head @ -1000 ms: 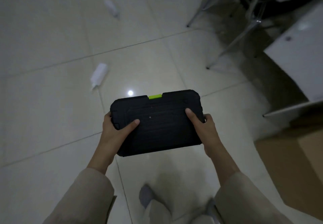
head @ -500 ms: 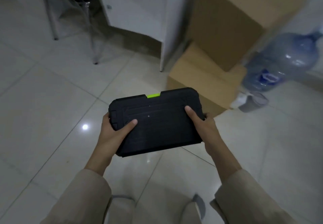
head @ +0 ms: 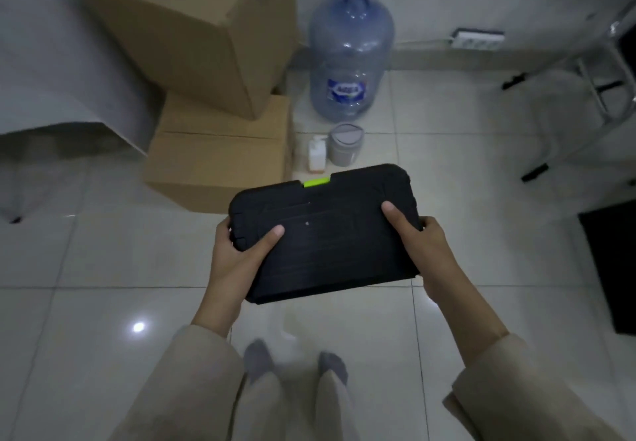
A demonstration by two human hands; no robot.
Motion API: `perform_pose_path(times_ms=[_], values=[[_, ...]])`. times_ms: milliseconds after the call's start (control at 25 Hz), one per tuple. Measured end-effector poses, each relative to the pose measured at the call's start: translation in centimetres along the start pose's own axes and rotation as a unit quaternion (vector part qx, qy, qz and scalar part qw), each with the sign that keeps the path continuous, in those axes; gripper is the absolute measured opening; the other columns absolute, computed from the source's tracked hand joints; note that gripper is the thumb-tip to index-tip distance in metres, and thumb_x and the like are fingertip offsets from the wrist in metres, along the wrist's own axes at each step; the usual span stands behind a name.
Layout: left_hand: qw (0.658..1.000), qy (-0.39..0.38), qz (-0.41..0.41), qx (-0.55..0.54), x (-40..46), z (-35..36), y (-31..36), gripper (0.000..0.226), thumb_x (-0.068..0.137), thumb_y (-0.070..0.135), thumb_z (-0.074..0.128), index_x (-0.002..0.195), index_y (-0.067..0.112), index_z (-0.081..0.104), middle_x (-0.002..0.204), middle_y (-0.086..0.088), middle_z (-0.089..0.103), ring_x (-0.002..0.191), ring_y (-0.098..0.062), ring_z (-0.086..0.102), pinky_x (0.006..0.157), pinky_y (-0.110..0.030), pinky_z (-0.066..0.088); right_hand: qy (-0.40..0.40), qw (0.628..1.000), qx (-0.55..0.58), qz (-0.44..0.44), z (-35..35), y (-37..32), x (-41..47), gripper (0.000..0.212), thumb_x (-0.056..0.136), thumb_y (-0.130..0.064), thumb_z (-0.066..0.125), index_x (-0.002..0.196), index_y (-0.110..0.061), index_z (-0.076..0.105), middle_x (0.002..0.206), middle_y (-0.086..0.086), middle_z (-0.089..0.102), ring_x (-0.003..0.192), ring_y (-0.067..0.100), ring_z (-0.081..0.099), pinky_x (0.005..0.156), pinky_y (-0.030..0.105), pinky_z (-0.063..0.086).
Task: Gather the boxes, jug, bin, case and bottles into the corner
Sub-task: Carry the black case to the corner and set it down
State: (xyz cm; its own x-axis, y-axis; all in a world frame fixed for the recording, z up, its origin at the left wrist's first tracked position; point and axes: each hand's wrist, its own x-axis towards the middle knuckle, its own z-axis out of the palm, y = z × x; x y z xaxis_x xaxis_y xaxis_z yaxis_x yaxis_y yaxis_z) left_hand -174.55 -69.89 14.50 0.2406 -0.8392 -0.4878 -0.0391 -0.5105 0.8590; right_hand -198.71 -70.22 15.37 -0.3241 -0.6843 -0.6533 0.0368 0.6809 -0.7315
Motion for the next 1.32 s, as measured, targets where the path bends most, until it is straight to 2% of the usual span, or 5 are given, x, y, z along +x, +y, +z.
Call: perform_pose_path(times_ms=[560, 880, 1000, 1160, 1320], values=[[0.989, -0.095, -0.092, 0.071, 18.2, 15.1, -2.9, 0.048, 0.064, 0.034, 0.081, 0.102, 0.036, 0.052, 0.093, 0.021, 0.059, 0.083, 0.005, 0.057, 0.053, -0.008, 0.046, 0.056, 0.989, 0.028, 0.131, -3.3, 3.3, 20.0, 0.071, 0.068, -0.064, 0.063, 0.112, -0.01, 0.05, 0.106, 0.007, 0.06, 0.09, 0.02, 0.06, 0.061, 0.029, 0.049], [0.985, -0.078, -0.129, 0.082, 33.4, 23.2, -18.6, 0.058, 0.07, 0.031, 0.077, 0.12, 0.025, 0.049, 0.1, 0.015, 0.058, 0.09, -0.002, 0.057, 0.064, -0.018, 0.044, 0.041, 0.986, 0.001, 0.16, -0.2, 14.1, 40.2, 0.059, 0.075, -0.056, 0.063, 0.108, -0.01, 0.048, 0.107, 0.009, 0.057, 0.09, 0.023, 0.057, 0.064, 0.029, 0.048], [0.989, -0.053, -0.106, 0.085, 37.8, 24.2, -24.3, 0.061, 0.071, 0.031, 0.077, 0.125, 0.025, 0.048, 0.107, 0.011, 0.059, 0.093, -0.005, 0.057, 0.067, -0.018, 0.045, -0.009, 0.986, -0.006, 0.164, 1.9, 18.1, 46.7, 0.065, 0.078, -0.055, 0.06, 0.121, -0.007, 0.046, 0.115, 0.009, 0.057, 0.097, 0.024, 0.058, 0.069, 0.029, 0.05], [0.987, -0.046, -0.091, 0.125, 41.9, 24.5, -28.1, 0.064, 0.076, 0.027, 0.073, 0.132, 0.022, 0.043, 0.125, 0.0, 0.056, 0.108, -0.017, 0.054, 0.089, -0.029, 0.044, -0.09, 0.984, -0.032, 0.152, 3.9, 19.7, 51.7, 0.063, 0.084, -0.052, 0.054, 0.129, -0.009, 0.044, 0.125, 0.008, 0.057, 0.108, 0.025, 0.057, 0.087, 0.037, 0.053], [0.982, -0.093, -0.106, 0.127, 42.4, 24.7, -27.9, 0.08, 0.075, 0.029, 0.074, 0.139, 0.026, 0.026, 0.133, 0.004, 0.045, 0.116, -0.014, 0.045, 0.098, -0.03, 0.037, -0.071, 0.983, -0.087, 0.146, 4.6, 18.7, 52.1, 0.051, 0.092, -0.038, 0.049, 0.133, -0.01, 0.038, 0.13, 0.011, 0.051, 0.115, 0.028, 0.052, 0.093, 0.038, 0.046]])
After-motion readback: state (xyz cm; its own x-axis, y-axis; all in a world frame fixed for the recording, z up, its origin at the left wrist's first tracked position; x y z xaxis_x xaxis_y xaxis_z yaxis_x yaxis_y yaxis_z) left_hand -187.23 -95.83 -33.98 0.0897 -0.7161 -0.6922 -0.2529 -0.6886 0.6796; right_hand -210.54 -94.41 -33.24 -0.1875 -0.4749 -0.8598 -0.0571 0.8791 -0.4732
